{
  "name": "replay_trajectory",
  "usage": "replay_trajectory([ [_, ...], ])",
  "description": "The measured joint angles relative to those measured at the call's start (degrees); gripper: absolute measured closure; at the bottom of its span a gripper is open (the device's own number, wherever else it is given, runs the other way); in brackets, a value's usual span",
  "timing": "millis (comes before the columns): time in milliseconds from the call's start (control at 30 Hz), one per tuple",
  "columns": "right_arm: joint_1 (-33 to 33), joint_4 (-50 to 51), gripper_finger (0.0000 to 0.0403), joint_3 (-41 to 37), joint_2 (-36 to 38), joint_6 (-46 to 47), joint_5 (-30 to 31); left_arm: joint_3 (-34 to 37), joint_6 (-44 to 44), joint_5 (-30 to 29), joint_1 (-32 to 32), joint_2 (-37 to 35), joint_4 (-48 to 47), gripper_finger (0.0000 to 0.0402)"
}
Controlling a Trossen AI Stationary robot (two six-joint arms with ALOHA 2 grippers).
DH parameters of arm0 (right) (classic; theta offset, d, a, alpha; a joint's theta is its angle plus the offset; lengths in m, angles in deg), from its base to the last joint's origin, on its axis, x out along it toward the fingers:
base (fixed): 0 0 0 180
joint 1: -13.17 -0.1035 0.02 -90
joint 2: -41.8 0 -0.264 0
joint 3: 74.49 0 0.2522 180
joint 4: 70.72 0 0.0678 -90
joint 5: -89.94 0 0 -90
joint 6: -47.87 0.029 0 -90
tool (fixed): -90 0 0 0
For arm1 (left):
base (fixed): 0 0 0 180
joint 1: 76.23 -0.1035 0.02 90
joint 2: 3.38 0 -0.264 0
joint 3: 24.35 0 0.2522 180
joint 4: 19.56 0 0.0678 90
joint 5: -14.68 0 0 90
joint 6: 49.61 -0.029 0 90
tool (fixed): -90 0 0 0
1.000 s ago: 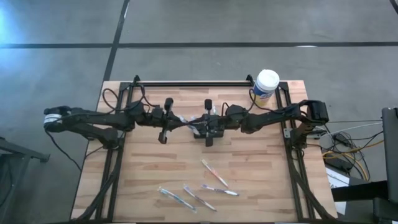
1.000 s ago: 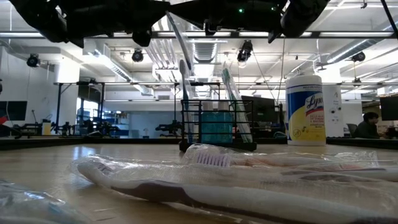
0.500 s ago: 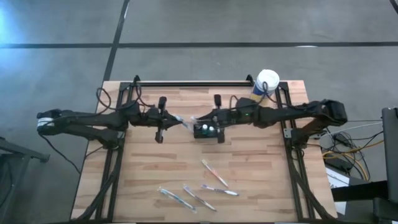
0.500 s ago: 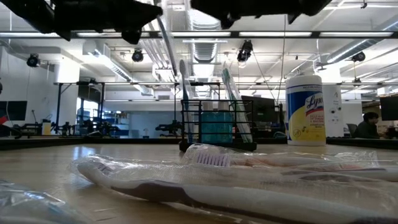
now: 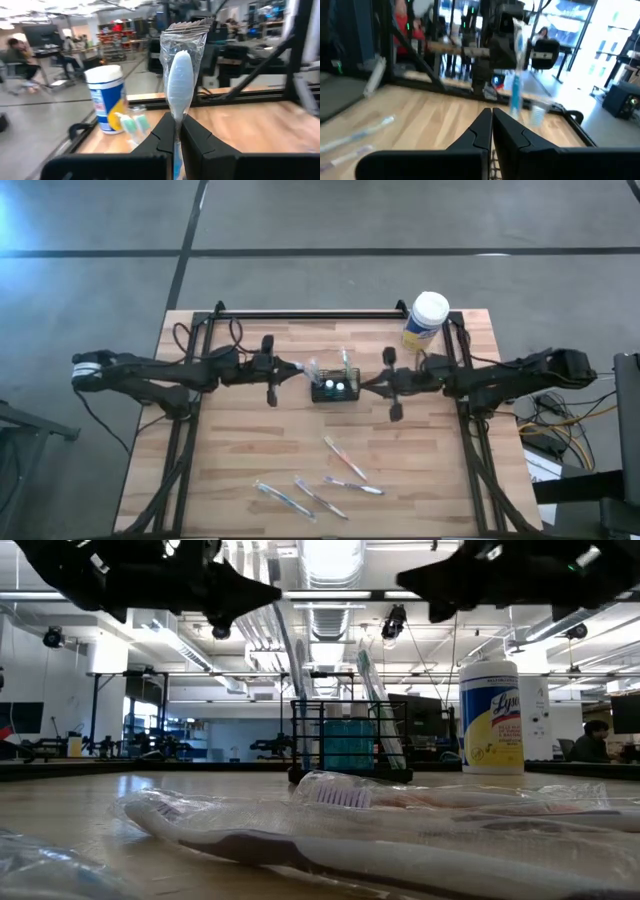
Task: Pick & Place toothbrushing station
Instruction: Put the right blue toothbrush into the wire organizer
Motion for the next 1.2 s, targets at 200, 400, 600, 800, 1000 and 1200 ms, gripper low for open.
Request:
replay_trajectory([
  [200,0.01,-9.27,0.0394,-9.51,5.46,2.94,0.13,-1.81,-2.36,-3.98,-0.11,4.0,0.52,0.039],
  [400,0.83,-2.32,0.0394,-12.11,14.5,5.1,0.27,-4.77,-3.28,-4.87,-0.13,8.92,0.49,0.039],
  [600,2.33,14.4,0.0394,-10.2,24.18,4.63,0.89,-6.8,-3.53,-5.31,-0.46,13.83,0.09,0.039],
  [800,2.34,15.03,0.0394,-12.27,30.42,4.65,1.42,-7.14,-2.3,-6.36,-0.87,16.73,0.16,0.039],
  [1000,2.29,14.52,0.0394,-15.87,33.59,5.02,1.45,-5.83,-0.92,-8.29,-0.91,16.86,0.32,0.039],
  [1200,2.29,10.78,0.0394,-18.35,33.79,4.87,1.62,-3.41,-1.03,-9.05,-0.94,17.34,3.61,0.039],
])
